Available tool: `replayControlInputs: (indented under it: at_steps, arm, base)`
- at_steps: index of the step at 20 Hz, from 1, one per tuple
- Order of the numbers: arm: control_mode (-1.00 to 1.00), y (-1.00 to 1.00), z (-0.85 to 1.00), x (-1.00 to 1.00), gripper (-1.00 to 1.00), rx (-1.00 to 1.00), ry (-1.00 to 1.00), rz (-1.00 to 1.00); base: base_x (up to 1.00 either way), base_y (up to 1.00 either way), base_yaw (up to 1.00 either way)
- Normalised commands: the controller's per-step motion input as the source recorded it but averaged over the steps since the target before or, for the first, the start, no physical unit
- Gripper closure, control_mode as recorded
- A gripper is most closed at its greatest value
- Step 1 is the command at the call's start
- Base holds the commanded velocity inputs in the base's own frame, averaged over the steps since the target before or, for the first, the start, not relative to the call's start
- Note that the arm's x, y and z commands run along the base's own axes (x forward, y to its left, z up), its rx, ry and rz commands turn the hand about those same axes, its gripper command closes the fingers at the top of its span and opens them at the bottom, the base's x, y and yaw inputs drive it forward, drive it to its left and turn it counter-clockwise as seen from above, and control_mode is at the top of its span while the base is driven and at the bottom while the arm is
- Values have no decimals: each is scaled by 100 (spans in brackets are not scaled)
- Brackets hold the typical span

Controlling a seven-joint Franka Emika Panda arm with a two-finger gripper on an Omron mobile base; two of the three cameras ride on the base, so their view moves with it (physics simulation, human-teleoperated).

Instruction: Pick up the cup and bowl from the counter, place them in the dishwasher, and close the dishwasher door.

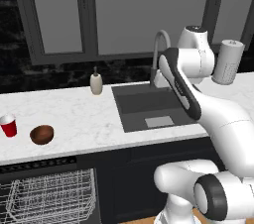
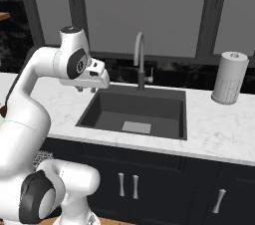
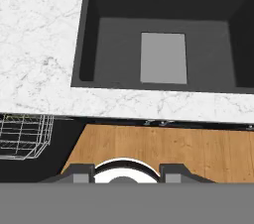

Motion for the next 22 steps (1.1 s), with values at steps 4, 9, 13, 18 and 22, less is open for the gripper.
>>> replayControlInputs:
  at_steps: [4, 9, 13, 18, 22]
  arm:
    - [-100, 3, 0, -11, -100, 0, 0, 0]
    - [-100, 55, -8, -39, -100, 4, 0, 7]
    - [-100, 67, -21, -31, -100, 7, 0, 8]
    - [-100, 82, -23, -16, -100, 5, 0, 3]
    - [-100, 90, -25, -2, -100, 8, 0, 0]
  base:
    - [0, 0, 0]
    - [0, 0, 0]
    - [0, 0, 0]
    - [0, 0, 0]
    - [0, 0, 0]
